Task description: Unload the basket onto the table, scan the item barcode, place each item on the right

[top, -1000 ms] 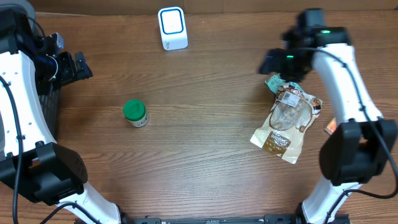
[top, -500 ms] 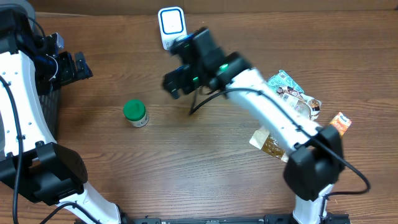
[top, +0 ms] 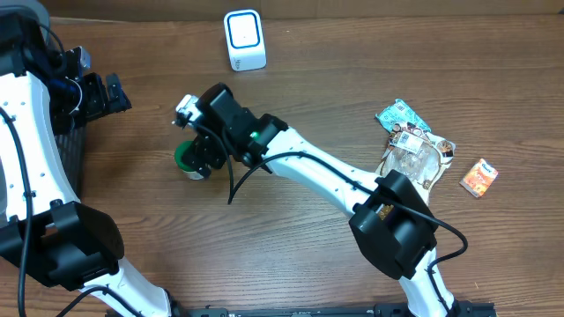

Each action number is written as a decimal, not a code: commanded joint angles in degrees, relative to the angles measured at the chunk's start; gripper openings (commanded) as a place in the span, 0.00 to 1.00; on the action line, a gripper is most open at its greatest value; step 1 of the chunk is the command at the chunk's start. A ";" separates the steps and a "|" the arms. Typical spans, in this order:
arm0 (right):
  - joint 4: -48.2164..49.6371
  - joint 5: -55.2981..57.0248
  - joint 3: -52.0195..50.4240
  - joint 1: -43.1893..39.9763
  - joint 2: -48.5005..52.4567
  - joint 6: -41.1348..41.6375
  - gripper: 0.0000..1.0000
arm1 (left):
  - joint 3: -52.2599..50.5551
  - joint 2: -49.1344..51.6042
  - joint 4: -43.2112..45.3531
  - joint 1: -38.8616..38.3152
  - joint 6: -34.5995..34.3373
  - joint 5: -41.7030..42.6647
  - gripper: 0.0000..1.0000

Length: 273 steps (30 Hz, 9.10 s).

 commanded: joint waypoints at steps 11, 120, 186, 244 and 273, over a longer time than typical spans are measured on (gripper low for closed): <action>3.63 -2.25 0.90 1.97 4.28 -0.22 1.00 | 0.37 -0.02 0.00 -0.13 -0.17 0.68 0.99; -17.33 -3.45 4.13 -12.07 -2.16 31.85 0.60 | 0.37 -0.02 0.02 -0.13 -0.17 0.66 1.00; -12.85 7.82 3.80 -13.84 0.81 11.47 0.53 | 0.37 -0.02 0.02 -0.13 -0.15 0.68 1.00; -12.66 7.61 3.82 -13.84 1.70 8.48 0.92 | 0.37 0.00 0.00 -0.13 -0.15 0.68 1.00; -9.60 7.67 3.82 -13.29 6.05 5.60 0.71 | 0.37 -0.02 0.00 -0.13 -0.17 0.68 1.00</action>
